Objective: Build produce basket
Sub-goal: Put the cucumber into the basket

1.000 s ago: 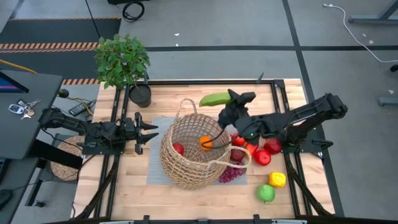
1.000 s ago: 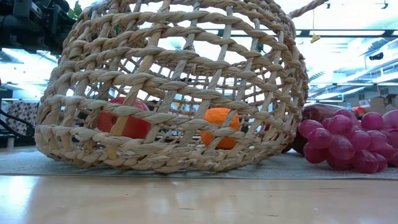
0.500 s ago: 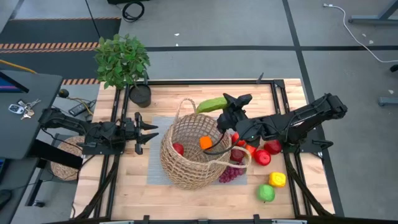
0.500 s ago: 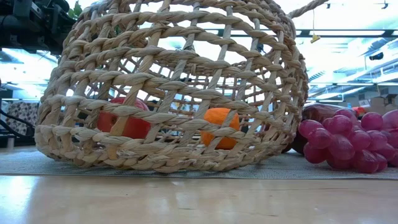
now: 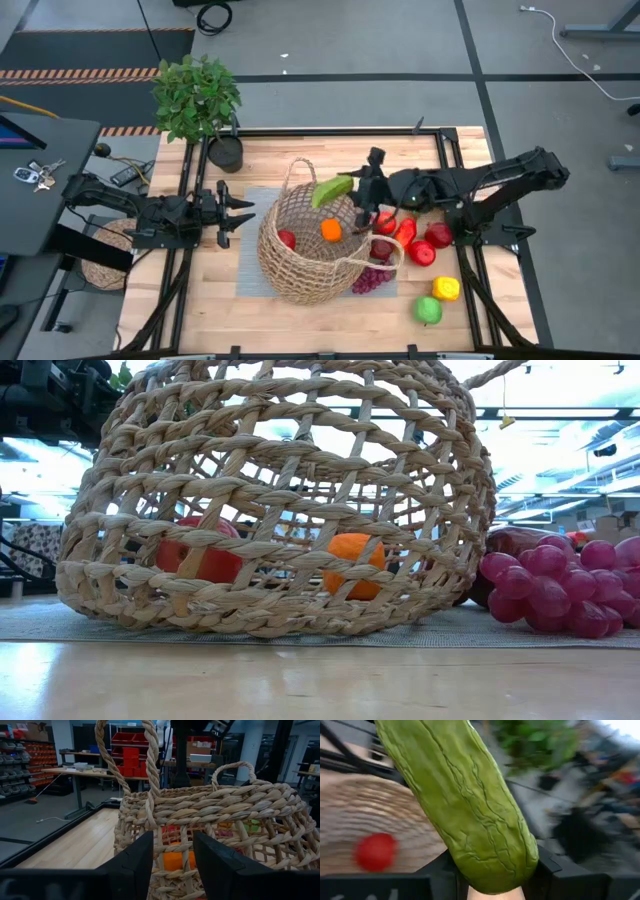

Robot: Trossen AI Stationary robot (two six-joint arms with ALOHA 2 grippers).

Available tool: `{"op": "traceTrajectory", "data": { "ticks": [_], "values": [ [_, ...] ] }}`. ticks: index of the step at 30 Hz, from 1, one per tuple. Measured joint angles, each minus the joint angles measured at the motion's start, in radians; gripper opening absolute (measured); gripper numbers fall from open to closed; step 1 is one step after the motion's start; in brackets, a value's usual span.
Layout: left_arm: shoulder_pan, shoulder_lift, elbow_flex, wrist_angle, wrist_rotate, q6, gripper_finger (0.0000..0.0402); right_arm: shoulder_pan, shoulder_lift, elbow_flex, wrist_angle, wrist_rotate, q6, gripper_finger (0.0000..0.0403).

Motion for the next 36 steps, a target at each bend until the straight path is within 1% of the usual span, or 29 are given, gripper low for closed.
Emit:
{"op": "traceTrajectory", "data": {
  "ticks": [5,12,13,15,19,24,26,29,33,36],
  "values": [
    [0.000,0.000,0.000,0.000,0.000,0.000,0.0149,-0.049,-0.017,0.000,-0.002,-0.260,0.080,0.0139],
    [0.000,0.000,0.000,-0.001,0.000,0.000,0.0147,-0.143,-0.041,0.000,0.012,-0.702,0.212,0.0139],
    [0.000,0.000,0.000,-0.001,0.000,0.000,0.0146,-0.155,-0.041,0.000,0.015,-0.749,0.226,0.0139],
    [0.000,0.000,0.000,-0.001,0.000,0.000,0.0145,-0.170,-0.041,0.000,0.026,-0.811,0.248,0.0139],
    [0.000,0.000,0.000,0.000,0.000,0.000,0.0147,-0.183,-0.042,0.000,0.029,-0.843,0.263,0.0139],
    [0.000,0.000,0.000,0.000,0.000,0.000,0.0150,-0.184,-0.042,0.000,0.029,-0.842,0.261,0.0139],
    [0.000,0.000,0.000,0.000,0.000,0.000,0.0148,-0.184,-0.039,0.000,0.029,-0.826,0.269,0.0139],
    [0.000,0.000,0.000,0.000,0.000,0.000,0.0146,-0.168,-0.008,-0.003,0.026,-0.754,0.296,0.0139],
    [0.000,0.000,0.000,0.000,0.000,0.000,0.0145,-0.140,0.069,-0.003,0.007,-0.628,0.297,0.0139],
    [0.000,0.000,0.000,-0.001,0.000,0.000,0.0149,-0.125,0.129,0.037,-0.104,-0.517,0.272,0.0139]
  ]
}}
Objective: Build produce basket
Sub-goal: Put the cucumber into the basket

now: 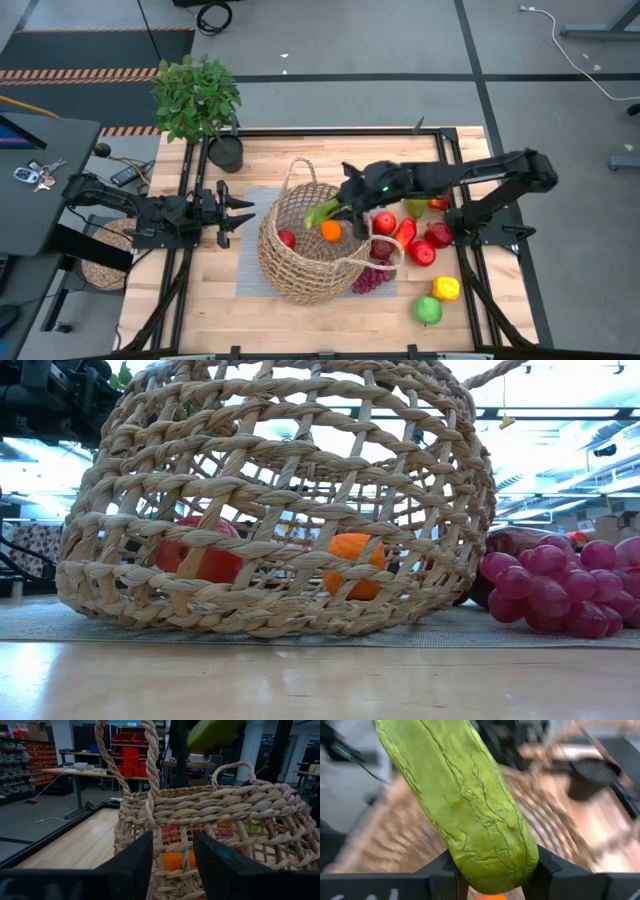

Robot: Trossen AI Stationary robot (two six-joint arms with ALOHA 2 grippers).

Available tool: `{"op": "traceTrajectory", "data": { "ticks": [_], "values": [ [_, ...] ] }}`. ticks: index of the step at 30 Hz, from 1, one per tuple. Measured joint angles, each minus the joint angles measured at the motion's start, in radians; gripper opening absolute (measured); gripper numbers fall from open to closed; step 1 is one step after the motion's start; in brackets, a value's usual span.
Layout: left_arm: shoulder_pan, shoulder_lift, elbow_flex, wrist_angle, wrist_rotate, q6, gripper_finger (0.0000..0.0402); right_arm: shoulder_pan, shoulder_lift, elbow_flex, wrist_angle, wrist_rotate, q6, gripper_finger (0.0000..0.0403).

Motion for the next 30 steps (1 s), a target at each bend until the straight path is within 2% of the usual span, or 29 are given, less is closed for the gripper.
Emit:
{"op": "traceTrajectory", "data": {
  "ticks": [4,9,16,20,25,30],
  "values": [
    [0.000,0.000,0.000,0.000,0.000,0.000,0.0150,0.017,0.105,0.096,-0.173,0.096,-0.014,0.0139],
    [0.000,0.000,0.000,0.000,0.000,0.000,0.0145,0.035,0.251,0.256,-0.361,0.109,-0.024,0.0139],
    [0.000,0.000,0.000,0.000,0.000,0.000,0.0150,0.047,0.417,0.445,-0.471,0.147,-0.063,0.0139],
    [0.000,0.000,0.000,0.000,0.000,0.000,0.0149,0.046,0.483,0.489,-0.494,0.138,-0.085,0.0139],
    [0.000,0.000,0.000,0.000,0.000,0.000,0.0145,0.046,0.530,0.492,-0.473,0.088,-0.113,0.0145],
    [0.000,0.000,0.000,0.000,0.000,0.000,0.0148,0.045,0.567,0.492,-0.494,0.088,-0.127,0.0157]
  ]
}}
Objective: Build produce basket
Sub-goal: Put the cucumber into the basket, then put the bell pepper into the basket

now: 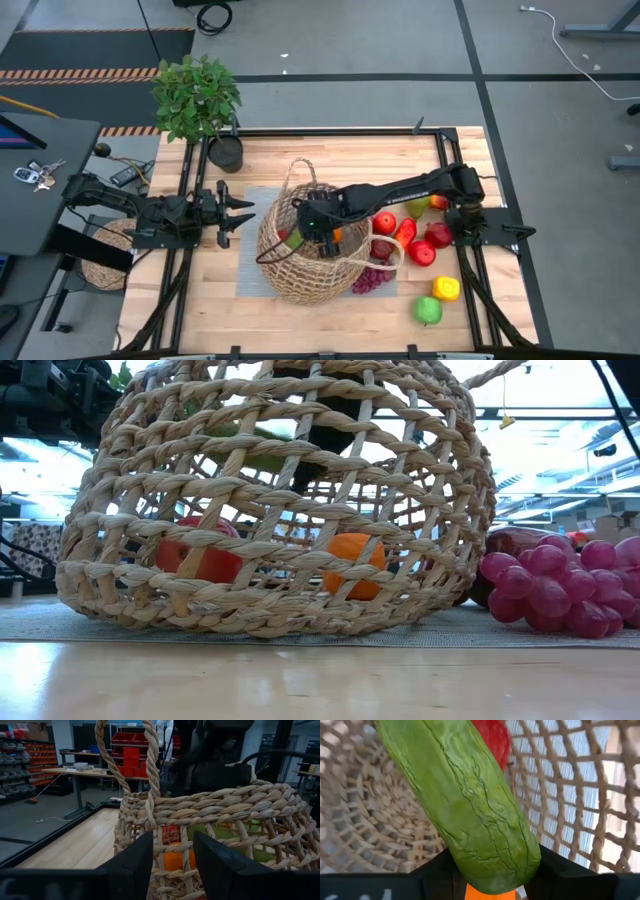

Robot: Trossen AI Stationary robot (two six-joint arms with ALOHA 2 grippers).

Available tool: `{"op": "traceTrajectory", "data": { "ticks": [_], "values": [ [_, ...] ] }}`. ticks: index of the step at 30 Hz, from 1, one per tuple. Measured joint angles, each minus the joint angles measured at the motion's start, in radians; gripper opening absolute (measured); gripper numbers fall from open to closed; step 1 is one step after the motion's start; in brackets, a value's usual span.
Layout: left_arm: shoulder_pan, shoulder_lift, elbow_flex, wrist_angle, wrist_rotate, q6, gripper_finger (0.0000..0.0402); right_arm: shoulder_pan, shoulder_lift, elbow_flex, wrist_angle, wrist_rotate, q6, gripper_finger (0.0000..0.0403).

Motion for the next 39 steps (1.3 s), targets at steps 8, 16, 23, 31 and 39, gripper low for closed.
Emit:
{"op": "traceTrajectory", "data": {
  "ticks": [8,16,23,31,39],
  "values": [
    [0.000,0.000,0.000,0.000,0.000,0.000,0.0147,0.000,-0.001,0.000,-0.002,0.008,0.021,0.0203],
    [0.000,0.000,0.000,0.000,0.000,0.000,0.0147,0.009,-0.005,0.153,-0.217,0.188,0.002,0.0239],
    [0.000,0.000,0.000,0.000,0.000,0.000,0.0149,0.011,-0.055,0.309,-0.425,0.186,0.030,0.0238],
    [0.000,0.000,0.000,0.000,0.000,0.000,0.0145,-0.040,-0.255,0.251,-0.534,0.183,0.195,0.0238],
    [0.000,0.000,0.000,0.001,0.000,0.000,0.0150,-0.062,-0.566,-0.140,-0.492,0.252,0.421,0.0238]
  ]
}}
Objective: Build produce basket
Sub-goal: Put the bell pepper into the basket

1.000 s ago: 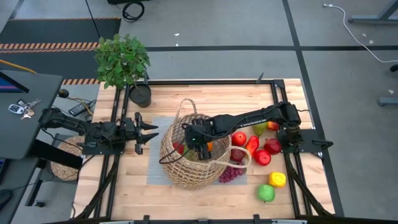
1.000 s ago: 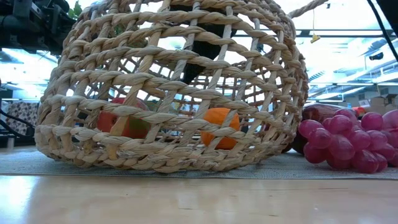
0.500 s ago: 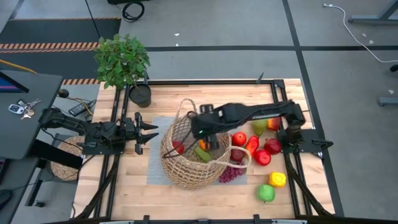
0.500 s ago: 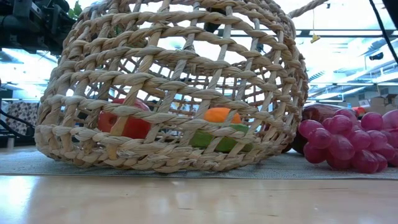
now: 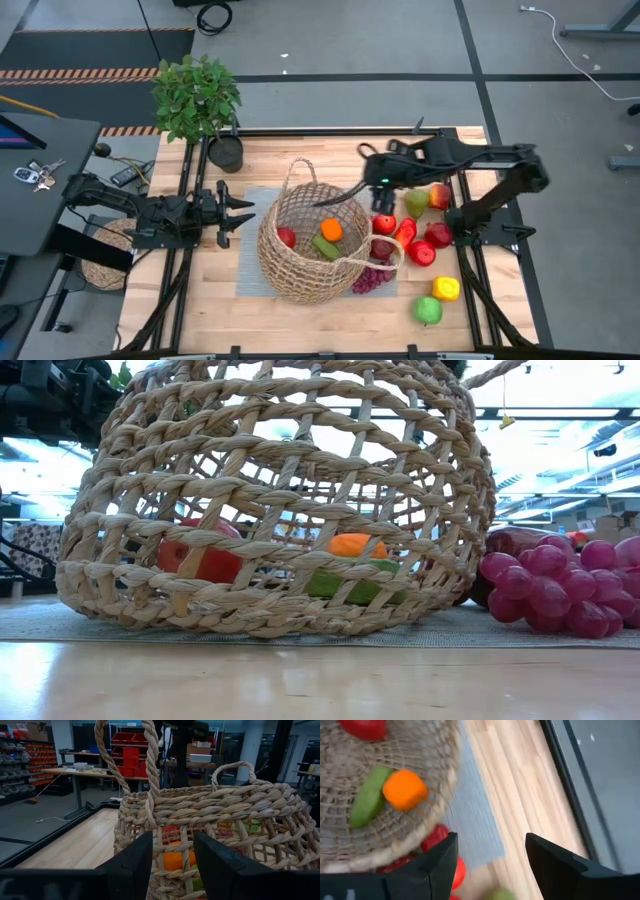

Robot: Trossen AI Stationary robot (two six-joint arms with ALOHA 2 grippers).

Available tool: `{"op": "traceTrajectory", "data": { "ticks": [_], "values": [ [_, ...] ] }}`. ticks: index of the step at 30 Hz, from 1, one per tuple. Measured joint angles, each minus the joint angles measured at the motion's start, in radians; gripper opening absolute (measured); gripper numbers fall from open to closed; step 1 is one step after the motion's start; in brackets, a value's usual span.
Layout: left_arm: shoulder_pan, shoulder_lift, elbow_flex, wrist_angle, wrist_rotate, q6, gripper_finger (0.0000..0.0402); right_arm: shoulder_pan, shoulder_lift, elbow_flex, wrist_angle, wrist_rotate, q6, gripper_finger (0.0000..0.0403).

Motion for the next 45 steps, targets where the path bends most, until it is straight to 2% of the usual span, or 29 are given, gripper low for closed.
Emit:
{"op": "traceTrajectory", "data": {
  "ticks": [5,9,13,18,23,26,30,35,45],
  "values": [
    [0.000,0.000,0.000,0.000,0.000,0.000,0.0145,0.000,-0.188,-0.264,0.045,-0.053,0.169,0.0240],
    [0.000,0.000,0.000,0.000,0.000,0.000,0.0146,0.016,-0.281,-0.417,0.051,-0.126,0.286,0.0263],
    [0.000,0.000,0.000,0.000,0.000,0.000,0.0150,0.043,-0.312,-0.532,0.067,-0.199,0.379,0.0303],
    [0.000,0.000,0.000,0.000,0.000,0.000,0.0151,0.070,-0.277,-0.636,0.092,-0.255,0.410,0.0349],
    [0.000,0.000,0.000,0.000,0.000,0.000,0.0151,0.084,-0.194,-0.670,0.086,-0.271,0.379,0.0362],
    [0.000,0.000,0.000,0.000,0.000,0.000,0.0151,0.074,-0.165,-0.671,0.079,-0.220,0.367,0.0358],
    [0.000,0.000,0.000,0.000,0.000,0.000,0.0150,0.003,-0.158,-0.671,0.061,-0.139,0.363,0.0350],
    [0.000,0.000,0.000,0.000,0.000,0.000,0.0147,-0.097,-0.182,-0.672,0.064,-0.057,0.342,0.0350],
    [0.000,0.000,0.000,0.001,0.000,0.000,0.0149,-0.246,-0.340,-0.672,0.038,-0.075,0.312,0.0357]
  ]
}}
